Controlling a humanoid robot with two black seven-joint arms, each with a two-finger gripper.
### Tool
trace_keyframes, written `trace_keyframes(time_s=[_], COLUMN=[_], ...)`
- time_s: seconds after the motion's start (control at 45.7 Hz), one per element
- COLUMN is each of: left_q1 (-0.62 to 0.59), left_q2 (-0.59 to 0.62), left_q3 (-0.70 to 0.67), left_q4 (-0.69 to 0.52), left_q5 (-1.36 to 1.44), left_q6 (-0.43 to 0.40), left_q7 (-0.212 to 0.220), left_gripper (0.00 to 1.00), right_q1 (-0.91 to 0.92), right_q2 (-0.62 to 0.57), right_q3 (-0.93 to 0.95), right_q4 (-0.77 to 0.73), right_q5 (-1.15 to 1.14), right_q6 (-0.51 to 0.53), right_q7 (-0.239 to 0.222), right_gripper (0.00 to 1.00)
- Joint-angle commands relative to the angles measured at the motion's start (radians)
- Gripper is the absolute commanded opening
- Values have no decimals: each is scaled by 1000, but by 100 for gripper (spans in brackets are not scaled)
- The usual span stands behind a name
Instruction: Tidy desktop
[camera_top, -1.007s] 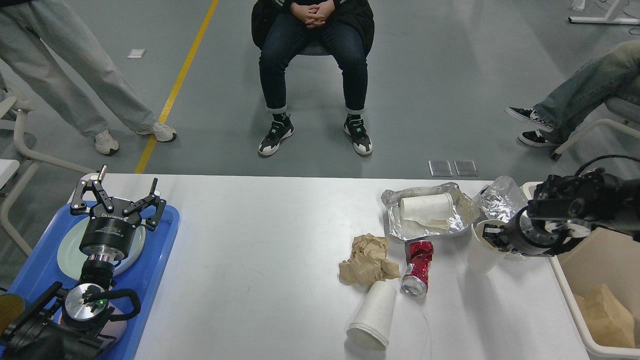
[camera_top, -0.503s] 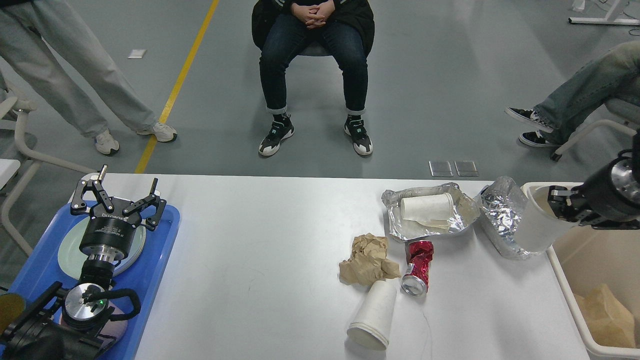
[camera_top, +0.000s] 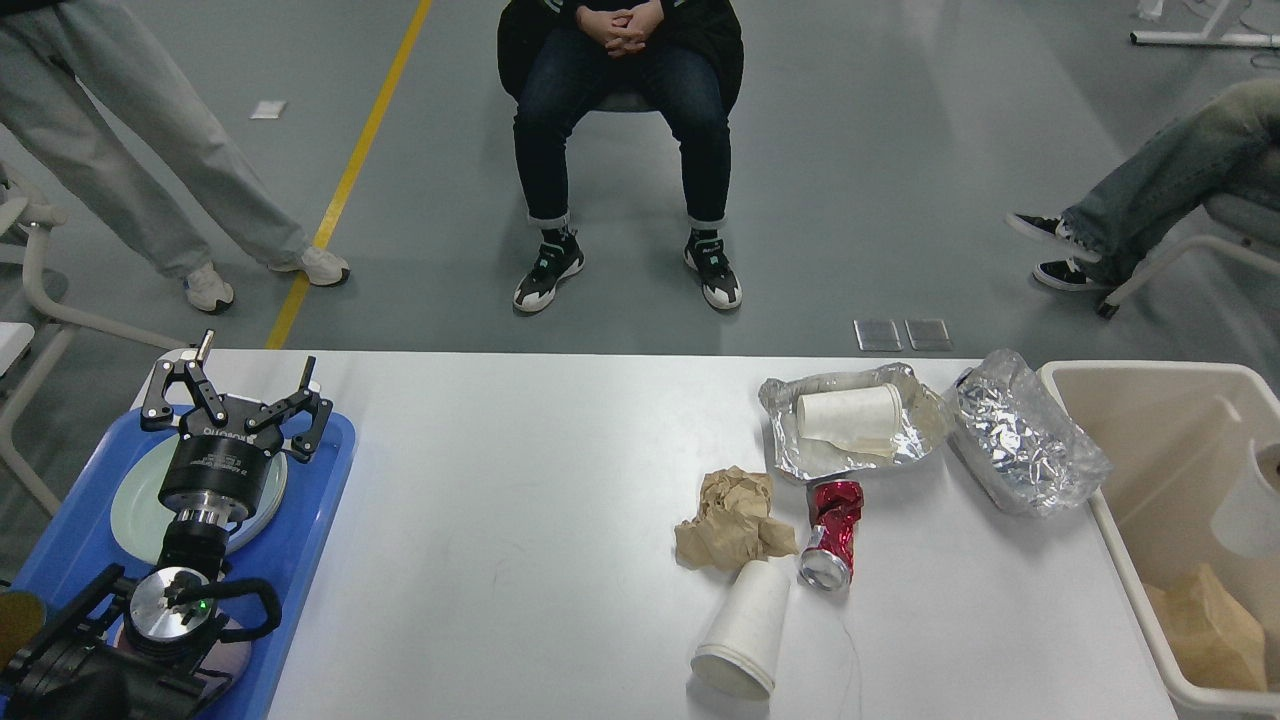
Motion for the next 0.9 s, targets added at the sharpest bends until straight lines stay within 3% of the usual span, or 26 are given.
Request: trace_keyframes(time_s=[0.0, 0.131, 0.284, 0.416, 0.635, 0.788, 0.81, 0.875], left_q1=[0, 0, 0, 0, 0, 0, 0, 0], left_q2=[0, 0, 0, 1, 0, 0, 0, 0], left_q3=[0, 0, 0, 1, 0, 0, 0, 0], left_q4=[0, 0, 0, 0, 0, 0, 0, 0], left_q5=[0, 0, 0, 0, 0, 0, 0, 0], left_q6=[1, 1, 1, 1, 1, 1, 1, 1], left_q7=[0, 0, 0, 0, 0, 0, 0, 0], left_gripper=[96, 96, 96, 96, 96, 96, 96, 96], right_q1=[-265, -468, -650, -773, -818, -835, -838, -842], right_q2=[4, 68, 217, 320, 372, 381, 380, 377], right_q3=[206, 330, 344, 350, 352, 350, 350, 350], right_q4=[-192, -356, -537, -689, -726, -726, -726, -728], right_q5=[-2, -3, -2, 11, 14, 15, 15, 15], right_q6=[-6, -58, -188, -221, -280, -290, -293, -323], right_q7=[-3, -6, -21, -37, -95, -104, -103, -95], right_gripper=[0, 0, 0, 0, 0, 0, 7, 57])
